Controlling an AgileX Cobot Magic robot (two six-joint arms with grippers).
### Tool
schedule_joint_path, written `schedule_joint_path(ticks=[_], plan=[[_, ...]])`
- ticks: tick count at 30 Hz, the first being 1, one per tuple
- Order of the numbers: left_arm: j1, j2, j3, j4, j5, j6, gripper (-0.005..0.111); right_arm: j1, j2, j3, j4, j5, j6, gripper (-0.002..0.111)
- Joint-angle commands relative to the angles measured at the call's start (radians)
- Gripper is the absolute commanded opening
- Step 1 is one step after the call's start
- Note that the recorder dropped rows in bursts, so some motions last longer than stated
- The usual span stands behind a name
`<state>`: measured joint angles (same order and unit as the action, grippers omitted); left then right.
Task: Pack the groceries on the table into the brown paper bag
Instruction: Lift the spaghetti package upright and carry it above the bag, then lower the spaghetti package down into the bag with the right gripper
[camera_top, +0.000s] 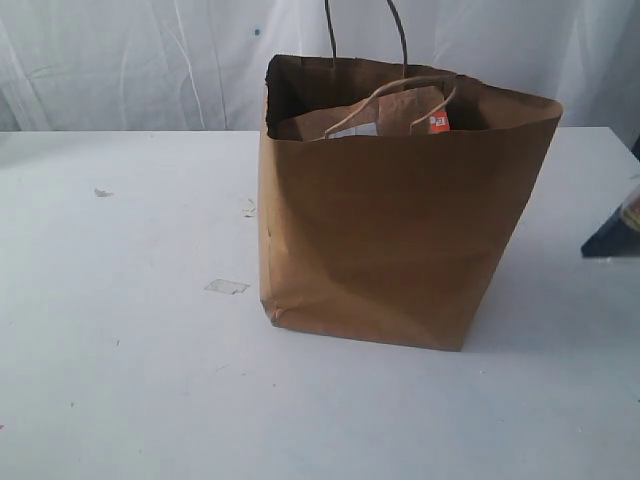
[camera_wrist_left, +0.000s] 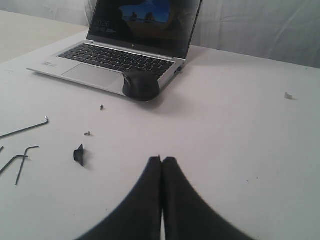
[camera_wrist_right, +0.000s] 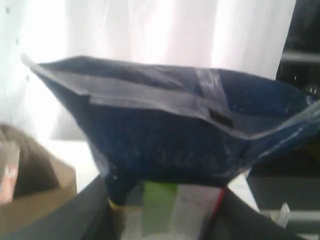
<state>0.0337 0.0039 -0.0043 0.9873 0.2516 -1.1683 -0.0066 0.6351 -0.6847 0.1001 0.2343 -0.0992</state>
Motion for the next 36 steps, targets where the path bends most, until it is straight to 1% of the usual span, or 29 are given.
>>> schedule_joint_path(ticks=[1, 3, 6, 9, 11, 13, 16, 20, 22, 25, 36], plan=[[-0.007, -0.004, 0.004, 0.016, 0.002, -0.002, 0.000, -0.003, -0.015, -0.120, -0.004, -0.166, -0.007, 0.000], [-0.017, -0.004, 0.004, 0.016, 0.002, -0.002, 0.000, -0.003, 0.001, -0.169, -0.002, -0.168, 0.011, 0.000], [-0.036, -0.004, 0.004, 0.016, 0.002, -0.002, 0.000, -0.003, 0.047, -0.255, 0.018, -0.191, 0.099, 0.000], [-0.039, -0.004, 0.004, 0.016, 0.002, -0.002, 0.000, 0.007, 0.141, -0.377, 0.046, -0.197, 0.262, 0.000], [-0.039, -0.004, 0.004, 0.016, 0.002, -0.002, 0.000, 0.039, 0.210, -0.449, 0.046, -0.200, 0.348, 0.000], [-0.039, -0.004, 0.004, 0.016, 0.002, -0.002, 0.000, 0.107, 0.268, -0.495, 0.046, -0.234, 0.395, 0.000], [-0.039, -0.004, 0.004, 0.016, 0.002, -0.002, 0.000, 0.217, 0.345, -0.517, 0.046, -0.347, 0.395, 0.000], [-0.039, -0.004, 0.004, 0.016, 0.002, -0.002, 0.000, 0.297, 0.435, -0.517, 0.020, -0.427, 0.391, 0.000], [-0.039, -0.004, 0.004, 0.016, 0.002, -0.002, 0.000, 0.318, 0.476, -0.517, -0.017, -0.425, 0.391, 0.000], [-0.039, -0.004, 0.004, 0.016, 0.002, -0.002, 0.000, 0.326, 0.511, -0.515, -0.080, -0.417, 0.391, 0.000], [-0.039, -0.004, 0.004, 0.016, 0.002, -0.002, 0.000, 0.326, 0.522, -0.515, -0.078, -0.254, 0.391, 0.000]])
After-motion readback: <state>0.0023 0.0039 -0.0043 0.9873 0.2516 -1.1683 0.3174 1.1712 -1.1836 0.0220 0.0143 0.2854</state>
